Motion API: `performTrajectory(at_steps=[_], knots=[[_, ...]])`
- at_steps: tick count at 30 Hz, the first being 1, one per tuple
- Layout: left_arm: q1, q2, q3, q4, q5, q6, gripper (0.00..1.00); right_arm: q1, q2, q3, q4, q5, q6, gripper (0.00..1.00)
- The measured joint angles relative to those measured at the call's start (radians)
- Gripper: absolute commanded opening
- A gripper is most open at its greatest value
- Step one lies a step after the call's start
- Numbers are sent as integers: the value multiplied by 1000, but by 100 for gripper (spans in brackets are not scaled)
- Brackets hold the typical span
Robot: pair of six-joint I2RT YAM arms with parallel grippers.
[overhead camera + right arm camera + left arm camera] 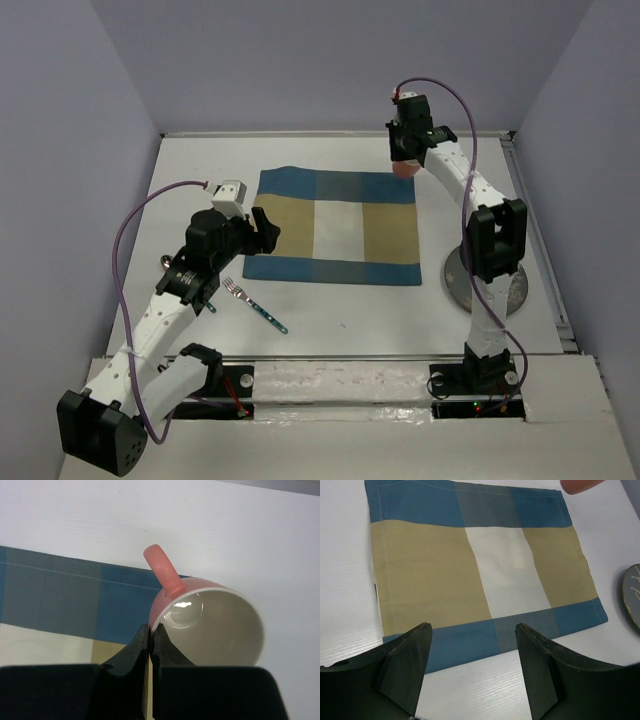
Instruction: Set the dinner table for one person
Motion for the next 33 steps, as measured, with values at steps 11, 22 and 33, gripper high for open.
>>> performTrajectory(at_steps=[11,22,33], knots=[[-10,0,0,-2,-10,3,79,10,148,83,-77,-43,-11,0],[-16,0,0,-4,-22,3,79,22,148,83,-83,-56,-11,0],[-16,0,0,-4,-22,4,79,27,154,83,-101,-54,-11,10]])
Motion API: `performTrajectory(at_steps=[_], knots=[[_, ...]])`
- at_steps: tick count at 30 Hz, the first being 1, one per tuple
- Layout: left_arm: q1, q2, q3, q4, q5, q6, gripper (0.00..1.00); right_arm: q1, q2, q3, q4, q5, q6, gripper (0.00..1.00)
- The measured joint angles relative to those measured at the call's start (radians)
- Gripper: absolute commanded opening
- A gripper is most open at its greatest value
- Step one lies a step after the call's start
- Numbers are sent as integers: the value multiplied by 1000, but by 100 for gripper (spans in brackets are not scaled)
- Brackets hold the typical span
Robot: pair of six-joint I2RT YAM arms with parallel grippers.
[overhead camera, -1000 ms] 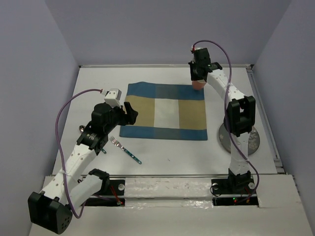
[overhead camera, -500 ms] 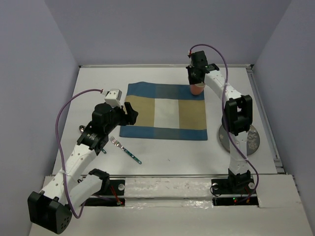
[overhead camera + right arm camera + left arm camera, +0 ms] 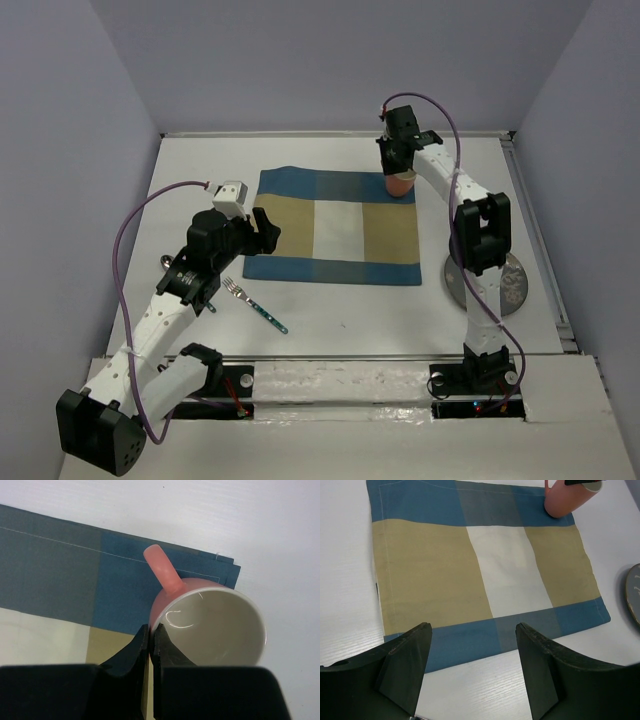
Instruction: Set the dinner table for one person
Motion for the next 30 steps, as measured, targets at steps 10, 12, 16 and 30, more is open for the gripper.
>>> performTrajectory(at_steps=[10,12,16,30], knots=[[-2,-1,0,0,0,0,79,0,13,21,0,13,10,40],[-8,-2,0,0,-2,0,79,0,7,21,2,13,25,40],[-35,-11,0,-3,-3,0,80,0,-74,-44,22,23,87,40],[-251,-180,0,-13,-24,18,84,-548,-1107,-1222,298,71,554,54]])
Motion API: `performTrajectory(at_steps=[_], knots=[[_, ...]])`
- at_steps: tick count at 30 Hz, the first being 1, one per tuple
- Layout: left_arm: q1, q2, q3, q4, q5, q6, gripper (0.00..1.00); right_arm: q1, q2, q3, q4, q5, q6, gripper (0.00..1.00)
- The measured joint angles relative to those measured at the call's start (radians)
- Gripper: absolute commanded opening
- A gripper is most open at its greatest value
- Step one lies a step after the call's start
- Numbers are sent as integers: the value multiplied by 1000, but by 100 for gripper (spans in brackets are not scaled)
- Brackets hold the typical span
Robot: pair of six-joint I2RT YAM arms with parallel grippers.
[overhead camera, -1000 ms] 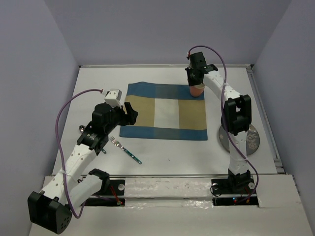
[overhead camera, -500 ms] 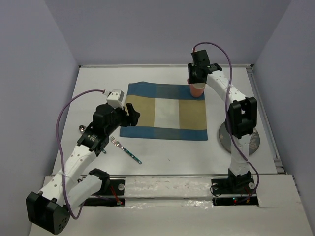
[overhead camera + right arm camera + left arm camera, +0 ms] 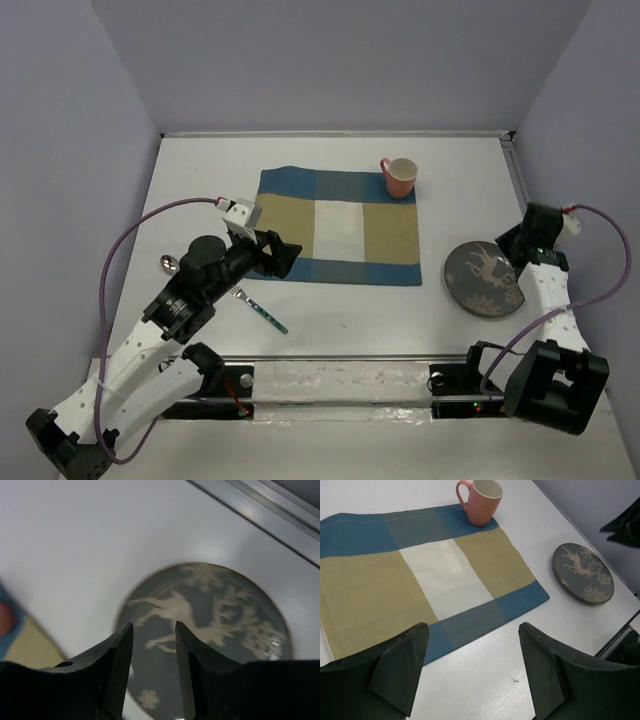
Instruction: Set the dinner table for one person
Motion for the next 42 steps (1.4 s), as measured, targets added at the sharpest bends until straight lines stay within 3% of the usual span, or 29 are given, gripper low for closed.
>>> performTrajectory(at_steps=[1,4,9,16,21,26,30,39,42], knots=[[-11,-14,0,-3,-6,0,84,-58,-35,-74,-14,2,31,62],[-40,-45,0,-6,-23,2,84,-165,-102,-178,-69,13,106,75],[-71,-68,0,-11,-36,2,85,-272,-167,-227,-101,50,193,79],[-102,-97,0,-15,-47,3,86,-437,-138,-299,-109,12,218,80],[-124,-100,0,-16,-53,4,86,-459,-123,-314,-103,-58,211,80],[-128,-99,0,-20,-58,4,85,-481,-80,-391,6,-189,227,80],[-128,-89,0,-22,-61,4,85,-488,-63,-430,152,-282,258,76],[-127,-47,0,-24,-62,4,85,-493,-68,-595,478,-483,389,44],[-123,-30,0,-24,-61,4,84,-493,-84,-650,534,-521,426,44]])
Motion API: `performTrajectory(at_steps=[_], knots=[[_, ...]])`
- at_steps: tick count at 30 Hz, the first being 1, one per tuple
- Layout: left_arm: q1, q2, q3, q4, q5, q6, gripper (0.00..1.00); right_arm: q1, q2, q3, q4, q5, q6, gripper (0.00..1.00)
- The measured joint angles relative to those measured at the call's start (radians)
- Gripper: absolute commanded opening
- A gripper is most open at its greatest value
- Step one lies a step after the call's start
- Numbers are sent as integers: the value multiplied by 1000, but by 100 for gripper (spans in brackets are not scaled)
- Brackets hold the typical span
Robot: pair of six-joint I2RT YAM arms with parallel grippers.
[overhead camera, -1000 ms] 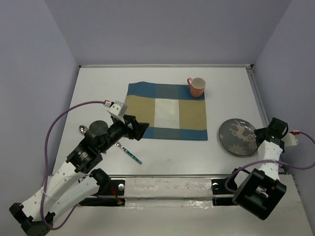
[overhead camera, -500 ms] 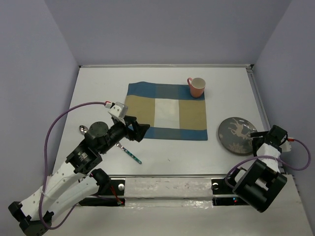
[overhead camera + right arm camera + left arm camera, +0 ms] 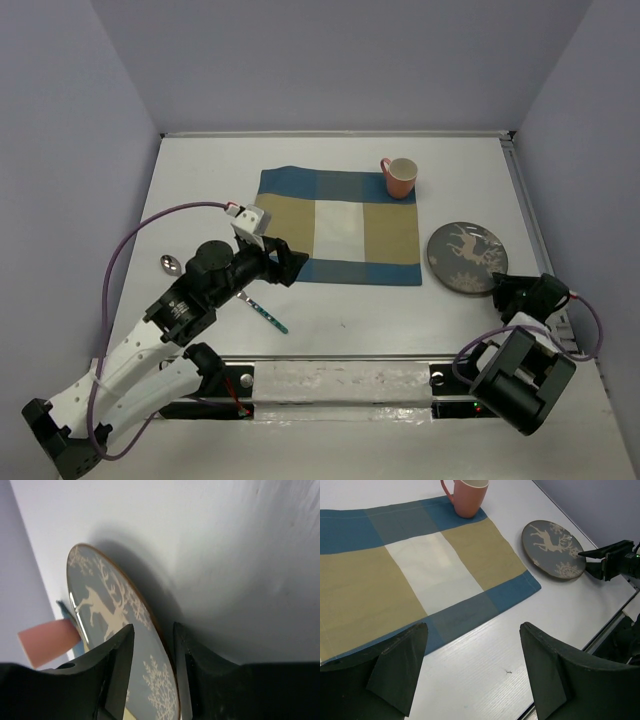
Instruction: Set the dinner table for one person
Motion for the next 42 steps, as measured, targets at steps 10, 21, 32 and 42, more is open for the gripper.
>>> performTrajectory(at_steps=[10,21,32,42], knots=[[31,40,0,3,3,0,84,1,-80,-77,104,-72,23,71],[56,52,0,5,-1,0,84,0,-1,-79,119,-135,4,30],[69,62,0,5,-2,0,83,8,-58,-128,209,-172,48,0],[99,60,0,5,-2,0,83,6,-481,-78,-133,-156,29,0]])
